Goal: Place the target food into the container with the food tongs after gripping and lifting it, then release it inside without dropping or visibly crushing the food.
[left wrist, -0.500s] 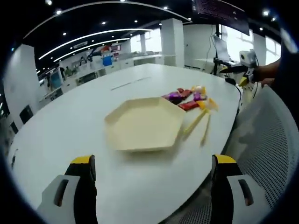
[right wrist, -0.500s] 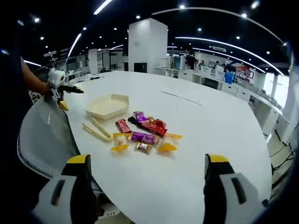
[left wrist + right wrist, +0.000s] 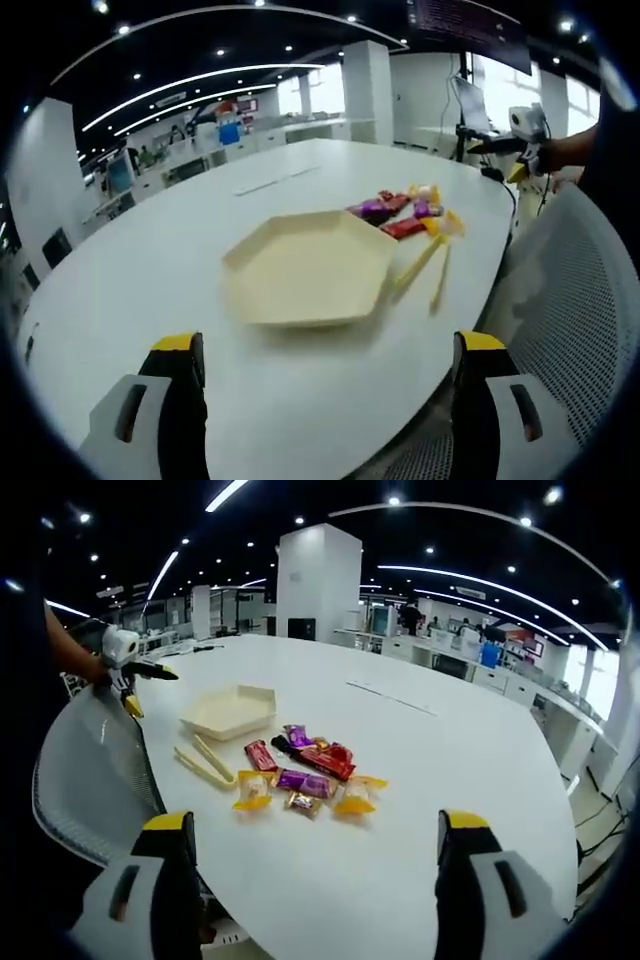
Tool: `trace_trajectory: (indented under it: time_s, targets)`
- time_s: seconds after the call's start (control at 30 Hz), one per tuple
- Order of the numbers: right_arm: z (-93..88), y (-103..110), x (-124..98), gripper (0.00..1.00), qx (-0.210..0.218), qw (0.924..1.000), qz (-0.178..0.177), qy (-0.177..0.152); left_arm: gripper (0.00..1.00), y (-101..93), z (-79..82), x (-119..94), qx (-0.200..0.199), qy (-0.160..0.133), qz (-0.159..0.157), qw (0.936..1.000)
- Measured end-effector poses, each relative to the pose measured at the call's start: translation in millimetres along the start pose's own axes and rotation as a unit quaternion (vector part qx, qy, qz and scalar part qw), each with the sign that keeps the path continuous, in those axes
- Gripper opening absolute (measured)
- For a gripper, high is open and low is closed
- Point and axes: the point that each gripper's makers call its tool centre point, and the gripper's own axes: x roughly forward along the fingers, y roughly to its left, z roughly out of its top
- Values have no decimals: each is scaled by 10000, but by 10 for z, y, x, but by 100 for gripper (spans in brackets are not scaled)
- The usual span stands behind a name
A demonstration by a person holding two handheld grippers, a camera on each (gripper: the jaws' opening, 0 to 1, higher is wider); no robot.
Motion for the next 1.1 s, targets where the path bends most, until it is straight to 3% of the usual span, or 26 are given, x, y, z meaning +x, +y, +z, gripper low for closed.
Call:
trace_trajectory:
  time_s: [0.2, 0.3, 0.5, 0.6, 0.67, 0.77, 0.97, 1.1]
  targets:
    - [21, 84, 48, 100, -33, 9999, 139, -25, 100, -56, 43, 3, -35, -82, -115, 9999]
    - [-21, 109, 59, 100, 5, 9998, 204, 37, 100, -103, 164, 1, -308, -402, -229, 9985]
    - [-55, 112, 32, 99, -52, 9997, 237, 68, 100, -23, 96, -7, -176, -205, -60, 9996]
    - [-28, 113, -4, 88, -182, 9994, 269, -71, 99, -36, 89, -3, -141, -186, -87, 9997]
    - [-61, 106, 20, 94, -104, 9996, 264, -19, 100, -102, 73, 7, -108, -145, -260, 9995]
    - [-78, 115, 42, 93, -124, 9994, 309, 26, 100, -219, 14, 25, 73, 38, -552, 9984]
    - [10, 133, 55, 95, 58, 9993, 368, -100, 95, -189, 81, -77, 123, -42, -544, 9984]
    - [-28, 171, 55, 95, -33, 9992, 396, -36, 94, -204, 81, -62, 169, -34, -544, 9984]
